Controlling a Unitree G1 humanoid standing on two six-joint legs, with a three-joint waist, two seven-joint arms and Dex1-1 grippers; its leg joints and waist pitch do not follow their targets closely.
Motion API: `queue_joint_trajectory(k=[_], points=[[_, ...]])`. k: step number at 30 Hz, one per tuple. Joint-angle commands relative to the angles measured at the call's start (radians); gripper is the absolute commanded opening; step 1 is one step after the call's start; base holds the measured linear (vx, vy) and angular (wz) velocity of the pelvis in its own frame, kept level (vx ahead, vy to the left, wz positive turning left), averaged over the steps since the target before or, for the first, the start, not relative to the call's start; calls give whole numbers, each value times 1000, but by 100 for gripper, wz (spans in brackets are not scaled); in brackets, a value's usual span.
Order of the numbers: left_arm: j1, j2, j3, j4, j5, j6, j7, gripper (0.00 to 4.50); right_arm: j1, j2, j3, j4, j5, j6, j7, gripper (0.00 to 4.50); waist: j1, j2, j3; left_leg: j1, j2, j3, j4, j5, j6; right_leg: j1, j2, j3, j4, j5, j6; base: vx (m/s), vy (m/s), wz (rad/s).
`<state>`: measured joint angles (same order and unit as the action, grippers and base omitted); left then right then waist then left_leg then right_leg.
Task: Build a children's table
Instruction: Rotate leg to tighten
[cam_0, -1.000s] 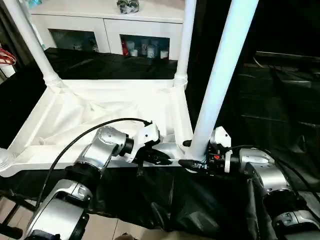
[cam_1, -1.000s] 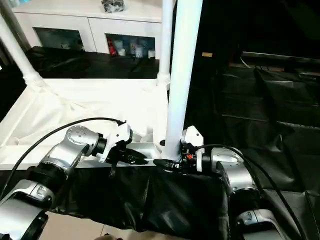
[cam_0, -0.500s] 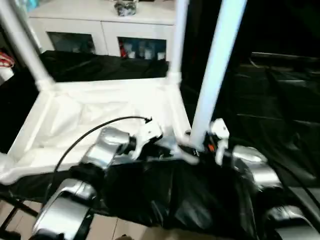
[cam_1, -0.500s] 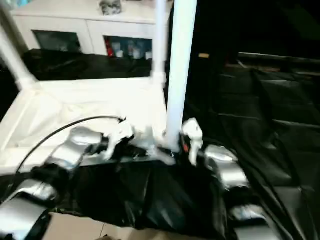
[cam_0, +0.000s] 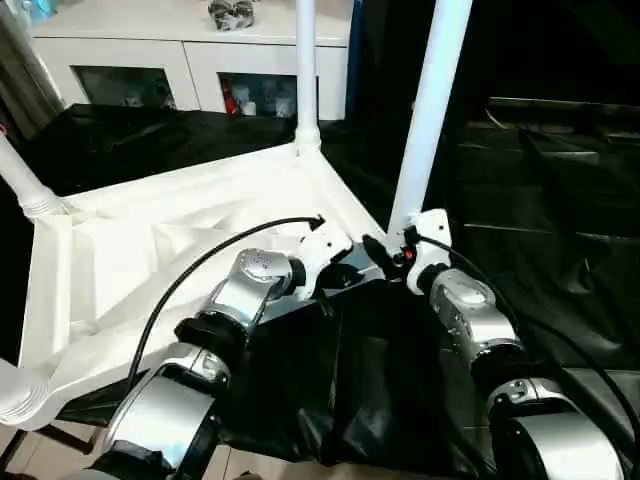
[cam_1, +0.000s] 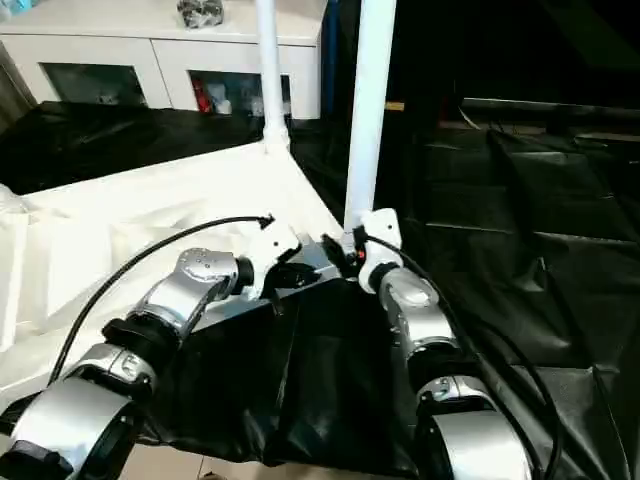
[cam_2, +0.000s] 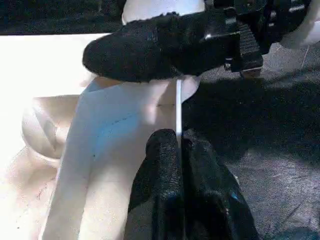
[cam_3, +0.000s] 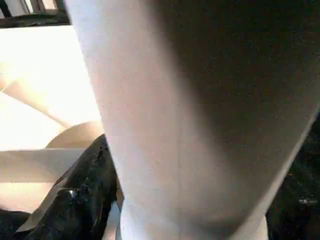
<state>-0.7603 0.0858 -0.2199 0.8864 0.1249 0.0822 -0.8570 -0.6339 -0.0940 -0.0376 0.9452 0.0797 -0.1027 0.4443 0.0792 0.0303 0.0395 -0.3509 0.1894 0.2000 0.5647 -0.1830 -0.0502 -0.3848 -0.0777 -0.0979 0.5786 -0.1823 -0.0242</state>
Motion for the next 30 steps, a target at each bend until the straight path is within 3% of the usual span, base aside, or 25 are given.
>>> queue_joint_trajectory(k=[1, 3, 7, 8, 9, 10, 12, 18, 25, 30], points=[[-14, -18, -22, -35, -20, -53, -42, 0, 30, 65, 62, 40, -7, 26, 103, 388, 3, -16, -54, 1, 49, -23, -55, -171, 95, 46, -89, 55, -67, -214, -217, 0, 0, 0], [1, 4, -27, -52, -30, -68, -94, 0, 41, 48, 73, 19, -7, 16, 150, 413, 2, -12, -53, 1, 52, -25, -57, -187, 84, 46, -90, 55, -70, -248, -205, 0, 0, 0], [26, 40, -32, -85, -47, -82, -174, 0, 65, 10, 89, -18, 0, 4, 254, 427, -1, -12, -55, 0, 55, -24, -56, -178, 87, 46, -87, 56, -61, -187, -225, 0, 0, 0], [32, 51, -34, -94, -51, -84, -195, 0, 75, -5, 96, -35, 5, 4, 297, 427, 1, -20, -56, 1, 56, -22, -55, -175, 94, 47, -87, 56, -59, -176, -232, 0, 0, 0], [43, 73, -37, -115, -59, -78, -240, 0, 100, -38, 113, -76, 20, 12, 396, 427, 4, -15, -55, -1, 57, -22, -55, -168, 101, 48, -87, 55, -57, -169, -236, 0, 0, 0], [43, 73, -37, -115, -59, -78, -240, 0, 100, -38, 113, -76, 20, 12, 396, 427, 10, -23, -54, -1, 57, -21, -54, -167, 108, 48, -88, 56, -56, -174, -234, 0, 0, 0], [55, 99, -33, -139, -75, -81, -286, 0, 135, -75, 137, -132, 41, 21, 511, 427, 17, -24, -53, 2, 59, -20, -54, -172, 108, 46, -90, 57, -59, -196, -229, 0, 0, 0], [86, 160, -36, -188, -104, -83, -401, 0, 200, -175, 193, -213, 33, 17, 737, 427, 26, -17, -51, 2, 60, -23, -57, -191, 91, 44, -91, 58, -62, -227, -217, 0, 0, 0], [97, 197, -43, -207, -113, -74, -475, 0, 218, -222, 215, -246, 37, 43, 821, 356, 33, -13, -53, 5, 61, -24, -58, -185, 83, 44, -88, 58, -59, -201, -228, 0, 0, 0], [99, 212, -46, -217, -116, -66, -503, 0, 225, -236, 221, -268, 44, 56, 843, 314, 37, -18, -55, 5, 59, -23, -55, -169, 86, 45, -89, 58, -56, -179, -233, 0, 0, 0]])
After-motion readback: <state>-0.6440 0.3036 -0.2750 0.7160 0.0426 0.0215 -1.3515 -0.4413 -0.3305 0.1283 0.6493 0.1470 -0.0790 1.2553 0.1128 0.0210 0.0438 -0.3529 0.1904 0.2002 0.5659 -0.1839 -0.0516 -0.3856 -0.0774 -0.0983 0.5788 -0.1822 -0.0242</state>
